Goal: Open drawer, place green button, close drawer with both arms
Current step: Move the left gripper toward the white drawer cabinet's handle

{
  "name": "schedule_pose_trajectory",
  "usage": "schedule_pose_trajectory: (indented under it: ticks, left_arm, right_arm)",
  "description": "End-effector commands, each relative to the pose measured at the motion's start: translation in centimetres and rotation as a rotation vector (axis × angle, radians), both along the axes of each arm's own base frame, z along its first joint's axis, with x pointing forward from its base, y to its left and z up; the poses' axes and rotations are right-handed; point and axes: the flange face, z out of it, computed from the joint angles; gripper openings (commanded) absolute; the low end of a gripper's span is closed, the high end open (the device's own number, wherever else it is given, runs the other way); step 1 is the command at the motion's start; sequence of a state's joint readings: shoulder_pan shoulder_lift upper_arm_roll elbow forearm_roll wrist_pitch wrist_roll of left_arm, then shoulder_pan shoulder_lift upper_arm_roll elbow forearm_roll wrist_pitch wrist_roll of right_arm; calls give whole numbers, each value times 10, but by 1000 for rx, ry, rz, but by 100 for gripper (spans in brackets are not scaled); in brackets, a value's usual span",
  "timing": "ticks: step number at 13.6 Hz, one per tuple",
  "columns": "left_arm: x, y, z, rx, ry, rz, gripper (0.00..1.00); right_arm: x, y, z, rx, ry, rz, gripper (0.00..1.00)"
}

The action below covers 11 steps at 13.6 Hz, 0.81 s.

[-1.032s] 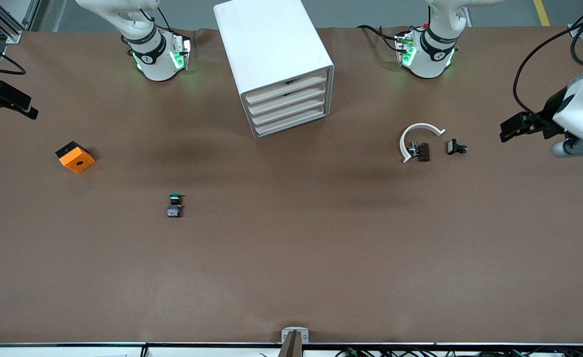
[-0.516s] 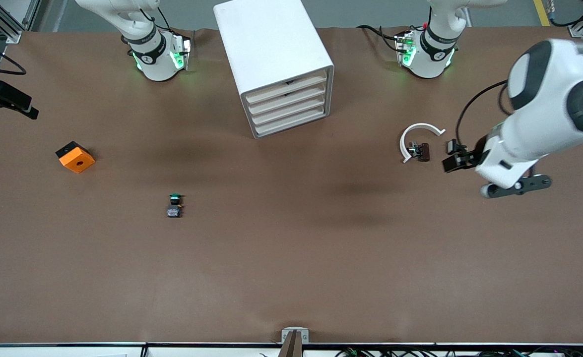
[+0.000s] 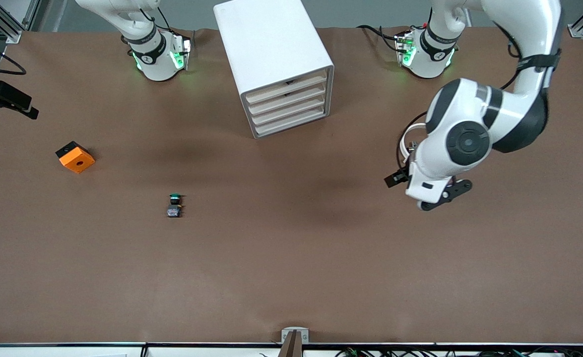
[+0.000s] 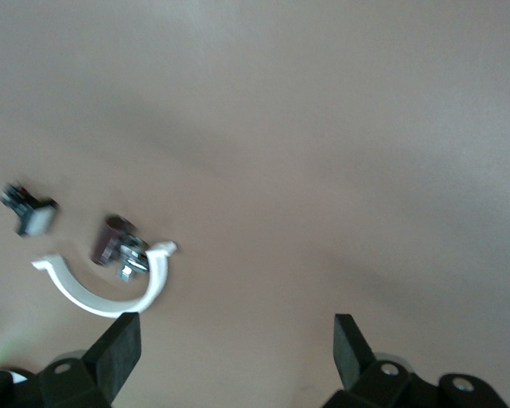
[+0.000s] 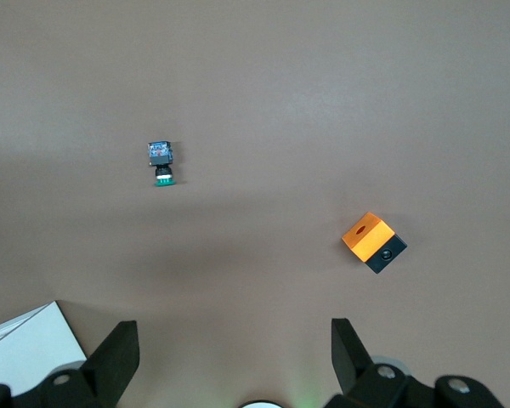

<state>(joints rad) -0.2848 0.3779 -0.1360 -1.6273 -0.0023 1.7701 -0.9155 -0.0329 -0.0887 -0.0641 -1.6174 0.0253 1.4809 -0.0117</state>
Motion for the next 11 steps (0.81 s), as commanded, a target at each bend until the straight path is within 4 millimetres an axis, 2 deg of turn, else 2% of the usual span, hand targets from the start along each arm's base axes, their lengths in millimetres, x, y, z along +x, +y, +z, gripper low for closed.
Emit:
schedule_pose_trajectory:
  ticks: [1,2,5,8,11]
  left_arm:
    - [-1,-25,-23,22,24,120,100]
    - [-4,-31,-35,45,44,178,100]
    - [-31,-82,-82,123,146,486,100]
    - [-37,-96,-119,195,231,738,100]
    - [-51,-112,-153,293,342,1004,100]
  right_arm:
    - [-8,-1,4,-7,-4,2,100]
    - [-8,-1,4,-7,-6,2,100]
    - [-8,-1,4,-7,-4,2,100]
    - [-8,-1,3,-7,-3,2,100]
    - [-8,-1,3,-7,-3,2,100]
